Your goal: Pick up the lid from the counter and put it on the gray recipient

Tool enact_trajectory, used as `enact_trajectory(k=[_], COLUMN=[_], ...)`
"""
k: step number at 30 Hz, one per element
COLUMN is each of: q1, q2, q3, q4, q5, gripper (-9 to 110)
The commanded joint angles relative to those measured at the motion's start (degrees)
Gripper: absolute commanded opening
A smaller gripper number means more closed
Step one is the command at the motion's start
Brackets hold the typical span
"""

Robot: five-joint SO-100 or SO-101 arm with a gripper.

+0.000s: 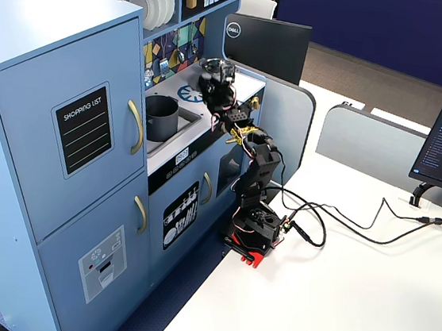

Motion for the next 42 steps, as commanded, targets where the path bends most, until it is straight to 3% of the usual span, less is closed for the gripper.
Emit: enact_trajectory(k=[1, 11, 19, 42], q1=[-3.87, -17.84, -26.98, -26.28], q2=[7.56, 14.77, 17.14, 8.79], q3=[-8.7, -8.17, -0.97, 4.83], q4=[5.8, 16.17, 13.27, 2.29], q5=[2.02, 1.23, -2.55, -6.42], gripper=[0, 0, 0, 0])
